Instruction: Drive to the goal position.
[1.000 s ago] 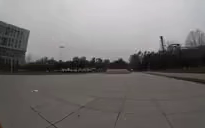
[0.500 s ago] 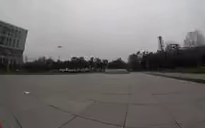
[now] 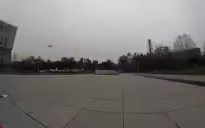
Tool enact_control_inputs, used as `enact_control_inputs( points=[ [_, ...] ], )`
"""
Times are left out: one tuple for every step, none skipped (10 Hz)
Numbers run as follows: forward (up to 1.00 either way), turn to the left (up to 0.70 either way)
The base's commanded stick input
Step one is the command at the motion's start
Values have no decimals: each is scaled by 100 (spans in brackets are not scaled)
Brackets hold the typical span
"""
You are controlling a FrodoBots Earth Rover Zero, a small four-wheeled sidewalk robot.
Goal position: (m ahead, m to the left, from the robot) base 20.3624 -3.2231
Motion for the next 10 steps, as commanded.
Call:
enact_control_inputs(
  points=[
    [70, -1],
    [70, -1],
    [70, -1],
    [70, -1],
    [70, -1],
    [70, -1],
    [70, -1],
    [70, -1],
    [70, -1],
    [70, -1]
  ],
)
